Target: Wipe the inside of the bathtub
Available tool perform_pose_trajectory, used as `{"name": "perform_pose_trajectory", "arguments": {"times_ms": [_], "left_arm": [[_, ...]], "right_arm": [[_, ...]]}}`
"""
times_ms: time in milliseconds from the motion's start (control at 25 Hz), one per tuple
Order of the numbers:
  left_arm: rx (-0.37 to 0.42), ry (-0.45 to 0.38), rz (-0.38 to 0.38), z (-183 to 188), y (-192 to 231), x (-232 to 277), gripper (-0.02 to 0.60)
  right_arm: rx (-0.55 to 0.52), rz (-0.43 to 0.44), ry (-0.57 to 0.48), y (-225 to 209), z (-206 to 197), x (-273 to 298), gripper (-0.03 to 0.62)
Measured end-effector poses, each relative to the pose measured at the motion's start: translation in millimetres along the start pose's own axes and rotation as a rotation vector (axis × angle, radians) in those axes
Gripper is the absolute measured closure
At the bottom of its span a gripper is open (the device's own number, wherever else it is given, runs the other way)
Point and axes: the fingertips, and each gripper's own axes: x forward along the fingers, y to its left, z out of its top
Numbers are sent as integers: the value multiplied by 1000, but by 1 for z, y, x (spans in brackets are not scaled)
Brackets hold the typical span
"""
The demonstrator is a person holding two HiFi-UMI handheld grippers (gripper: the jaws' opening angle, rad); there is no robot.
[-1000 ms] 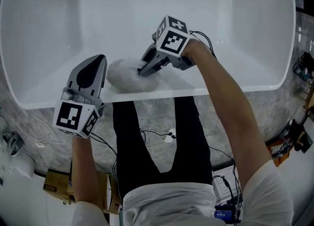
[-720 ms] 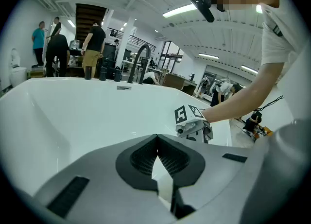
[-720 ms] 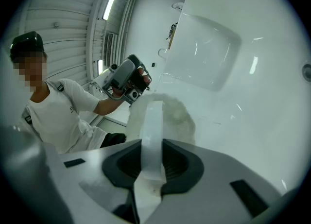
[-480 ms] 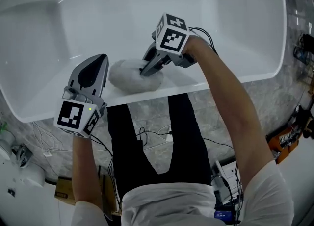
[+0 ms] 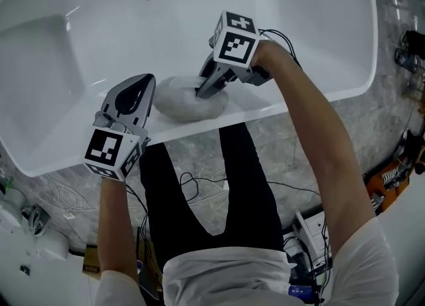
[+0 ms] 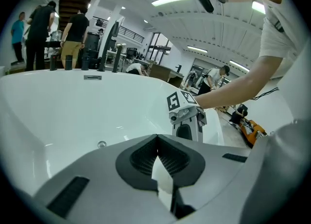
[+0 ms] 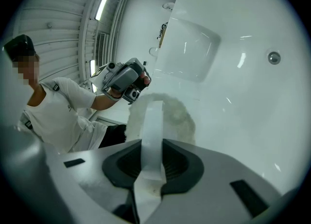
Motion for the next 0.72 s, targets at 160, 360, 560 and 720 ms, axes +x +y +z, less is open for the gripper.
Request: {"name": "perform_pose_trajectory", "arguments": {"times_ms": [160,360,560,720], "left_arm": [[11,4,-27,6,-14,12,569],[29,6,-59,15,-32,33,569],[47,12,-85,22,-50,49,569],[62,17,-114,28,-67,64,569]], "right_arm": [[25,-46,8,0,-13,-13,500],[38,-46,-16,3,-30,-28,500],[49,-68,-68,7,-44,-46,500],[61,-91,-107,9,-59,-62,499]]}}
